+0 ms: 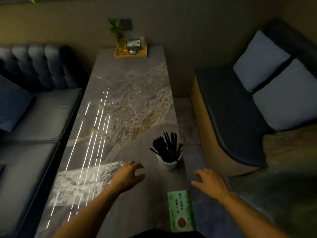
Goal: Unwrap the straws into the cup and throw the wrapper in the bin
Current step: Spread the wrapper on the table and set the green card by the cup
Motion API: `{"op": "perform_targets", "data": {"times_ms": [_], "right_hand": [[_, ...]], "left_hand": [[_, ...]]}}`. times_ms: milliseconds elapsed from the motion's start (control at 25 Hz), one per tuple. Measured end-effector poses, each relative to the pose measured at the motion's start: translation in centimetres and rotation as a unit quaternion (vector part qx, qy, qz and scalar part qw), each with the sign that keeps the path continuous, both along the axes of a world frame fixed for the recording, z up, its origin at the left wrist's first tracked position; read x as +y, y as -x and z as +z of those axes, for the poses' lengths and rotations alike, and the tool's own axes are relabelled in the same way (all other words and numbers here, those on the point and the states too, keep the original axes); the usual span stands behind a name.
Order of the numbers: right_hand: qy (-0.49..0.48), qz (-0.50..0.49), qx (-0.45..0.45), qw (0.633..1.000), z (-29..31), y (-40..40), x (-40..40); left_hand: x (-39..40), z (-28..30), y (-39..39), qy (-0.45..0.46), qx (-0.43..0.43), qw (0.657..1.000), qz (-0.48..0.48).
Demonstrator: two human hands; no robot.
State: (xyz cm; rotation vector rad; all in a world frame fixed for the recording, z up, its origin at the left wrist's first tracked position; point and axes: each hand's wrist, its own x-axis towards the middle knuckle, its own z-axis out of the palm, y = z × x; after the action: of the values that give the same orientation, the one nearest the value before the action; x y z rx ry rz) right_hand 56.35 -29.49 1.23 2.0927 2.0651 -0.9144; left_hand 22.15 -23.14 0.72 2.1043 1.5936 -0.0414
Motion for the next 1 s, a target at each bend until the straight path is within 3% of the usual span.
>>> {"op": "perform_targets", "data": {"times_ms": [80,200,320,680,1000], "right_hand": [[-0.021,-0.023,0.058,0.998,0.8,0.0,1.4],[-0.04,-0.018,0.108,0.993,2.1,1.2,4.1],[-0.025,0.0,0.14,0.99,2.6,2.4,6.3],[-0.011,0.015,0.176,0.984,1.1,4.0,10.1],[-0.082,0.007,0.138,0.987,0.2,6.2,12.0]], "left_hand": [[0.9,1.3,-1.5,0.011,-0.041,0.999,0.029],[2.1,3.8,-3.7,0.045,-0.171,0.979,0.099],[2.8,5.4,-5.6,0.064,-0.245,0.962,0.102],[4.0,5.2,-9.4,0.108,-0.314,0.94,0.077],[3.7,5.9,-11.1,0.116,-0.346,0.929,0.062]]}}
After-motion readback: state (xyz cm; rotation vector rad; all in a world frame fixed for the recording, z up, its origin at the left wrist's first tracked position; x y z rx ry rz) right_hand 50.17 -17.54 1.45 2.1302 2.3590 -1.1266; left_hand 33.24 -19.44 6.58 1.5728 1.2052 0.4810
